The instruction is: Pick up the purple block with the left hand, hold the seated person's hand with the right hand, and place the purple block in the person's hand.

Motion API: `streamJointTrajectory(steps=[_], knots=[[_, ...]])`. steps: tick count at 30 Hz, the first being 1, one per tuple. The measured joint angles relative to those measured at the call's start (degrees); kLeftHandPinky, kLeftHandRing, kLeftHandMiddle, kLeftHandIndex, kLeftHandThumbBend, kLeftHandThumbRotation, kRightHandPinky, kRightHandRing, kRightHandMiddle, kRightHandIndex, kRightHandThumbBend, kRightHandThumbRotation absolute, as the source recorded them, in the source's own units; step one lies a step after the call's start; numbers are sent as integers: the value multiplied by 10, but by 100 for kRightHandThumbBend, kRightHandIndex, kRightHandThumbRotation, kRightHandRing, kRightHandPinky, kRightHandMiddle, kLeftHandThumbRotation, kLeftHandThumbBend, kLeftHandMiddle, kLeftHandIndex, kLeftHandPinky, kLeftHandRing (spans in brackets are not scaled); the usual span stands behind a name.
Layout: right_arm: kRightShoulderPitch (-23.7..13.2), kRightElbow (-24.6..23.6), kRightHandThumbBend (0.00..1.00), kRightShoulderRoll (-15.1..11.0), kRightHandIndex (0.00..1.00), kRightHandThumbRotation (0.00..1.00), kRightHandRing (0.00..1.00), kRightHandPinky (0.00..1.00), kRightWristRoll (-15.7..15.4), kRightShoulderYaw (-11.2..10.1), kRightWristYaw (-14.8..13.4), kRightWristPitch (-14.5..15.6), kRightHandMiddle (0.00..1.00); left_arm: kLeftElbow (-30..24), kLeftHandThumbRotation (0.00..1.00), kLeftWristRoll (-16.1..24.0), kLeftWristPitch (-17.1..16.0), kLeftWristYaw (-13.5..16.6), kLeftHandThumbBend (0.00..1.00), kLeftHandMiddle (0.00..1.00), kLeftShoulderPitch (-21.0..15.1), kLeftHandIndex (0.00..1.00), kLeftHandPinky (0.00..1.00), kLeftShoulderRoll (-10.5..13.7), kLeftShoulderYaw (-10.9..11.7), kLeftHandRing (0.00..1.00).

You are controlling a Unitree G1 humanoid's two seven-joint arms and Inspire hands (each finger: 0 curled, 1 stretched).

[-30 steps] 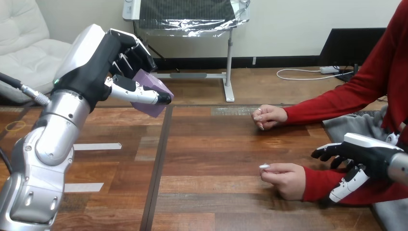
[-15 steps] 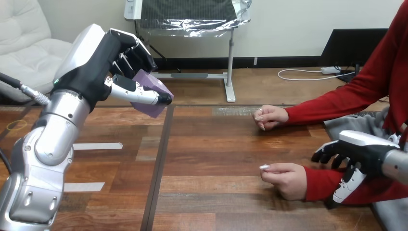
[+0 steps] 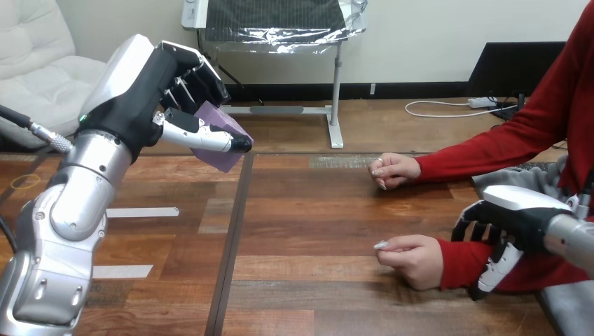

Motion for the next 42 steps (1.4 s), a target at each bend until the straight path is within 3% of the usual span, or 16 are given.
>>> streamJointTrajectory(steps=[8, 19, 25, 34, 42], knots=[[-11, 9, 100, 5, 60, 3, 53, 43, -5, 10, 0, 0, 59, 0, 0, -2, 0, -1, 85, 38, 0, 40, 30, 0, 0, 33], [-22, 22, 96, 7, 51, 5, 32, 23, -11, 21, -6, 0, 42, 0, 0, -2, -1, -1, 86, 36, 0, 40, 28, 0, 1, 31], [-23, 26, 95, 7, 45, 6, 34, 24, -11, 24, -11, -2, 42, 1, 0, -3, -4, -1, 86, 36, 0, 39, 28, 0, 3, 30], [-23, 29, 98, 7, 38, 4, 26, 18, -8, 24, -18, -14, 34, 1, 0, -3, -6, -1, 85, 37, 0, 39, 29, 0, 4, 32], [-22, 38, 97, 7, 37, 4, 26, 19, 3, 24, -29, -33, 34, 1, 0, -4, -6, -3, 85, 37, 0, 40, 29, 0, 4, 32]])
